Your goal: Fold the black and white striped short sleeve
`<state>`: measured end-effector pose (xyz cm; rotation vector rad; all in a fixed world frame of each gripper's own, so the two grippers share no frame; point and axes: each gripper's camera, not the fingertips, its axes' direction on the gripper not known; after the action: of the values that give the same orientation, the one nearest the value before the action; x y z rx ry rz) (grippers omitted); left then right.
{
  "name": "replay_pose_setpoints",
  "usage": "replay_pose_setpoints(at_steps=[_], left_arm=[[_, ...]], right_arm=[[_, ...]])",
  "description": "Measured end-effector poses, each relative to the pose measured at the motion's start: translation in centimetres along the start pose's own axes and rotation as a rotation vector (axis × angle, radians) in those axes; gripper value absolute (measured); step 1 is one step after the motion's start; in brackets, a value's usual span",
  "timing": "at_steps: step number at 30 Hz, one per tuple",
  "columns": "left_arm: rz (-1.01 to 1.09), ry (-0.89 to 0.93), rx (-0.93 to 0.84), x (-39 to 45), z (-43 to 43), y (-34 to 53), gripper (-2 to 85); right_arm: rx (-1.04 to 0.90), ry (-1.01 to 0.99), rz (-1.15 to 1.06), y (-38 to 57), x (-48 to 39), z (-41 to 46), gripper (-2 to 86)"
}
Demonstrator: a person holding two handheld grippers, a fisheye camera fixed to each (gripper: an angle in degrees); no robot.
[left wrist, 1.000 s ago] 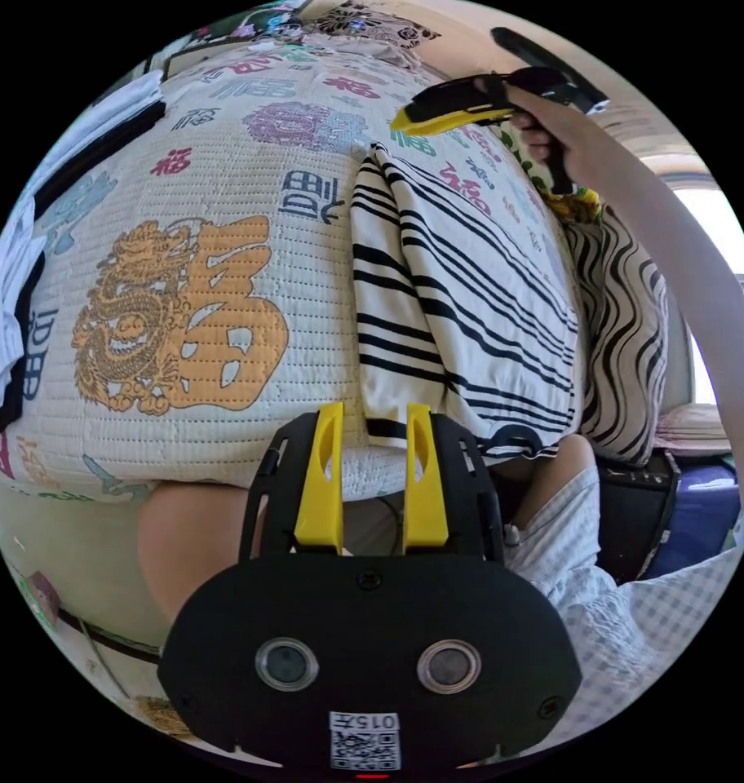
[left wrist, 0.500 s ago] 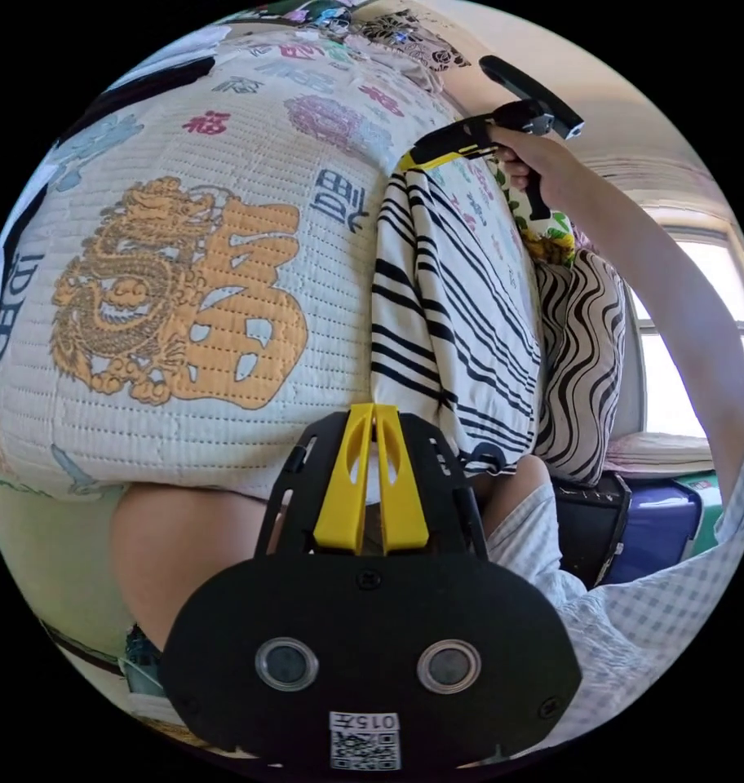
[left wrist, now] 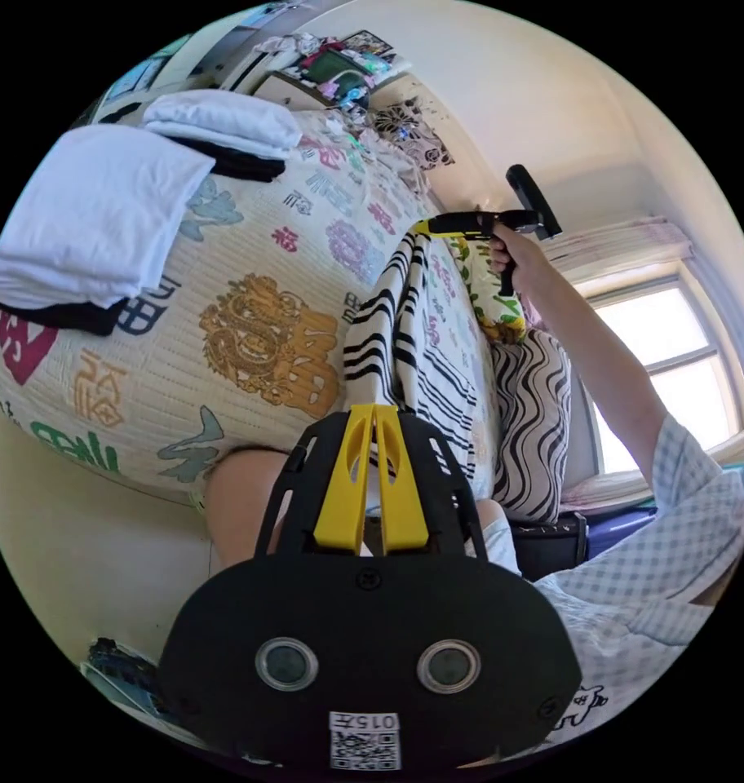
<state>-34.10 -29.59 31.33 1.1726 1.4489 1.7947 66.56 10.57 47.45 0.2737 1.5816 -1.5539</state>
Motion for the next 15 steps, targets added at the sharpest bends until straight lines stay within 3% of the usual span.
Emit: replay_pose_setpoints(at_steps=[7,15], left_arm=[[0.324,0.043,-0.028,15.5,1.9,5.1,-0.9],[0.67,0.049,-0.209,34.2,17.9,13.0,-0.9]], right_arm=[[0.158,-0.085,0.002,15.1,7.6,-9.5,0.4],[0.318,-0.214,0.186,39.3,23.5,-13.5,0.6]])
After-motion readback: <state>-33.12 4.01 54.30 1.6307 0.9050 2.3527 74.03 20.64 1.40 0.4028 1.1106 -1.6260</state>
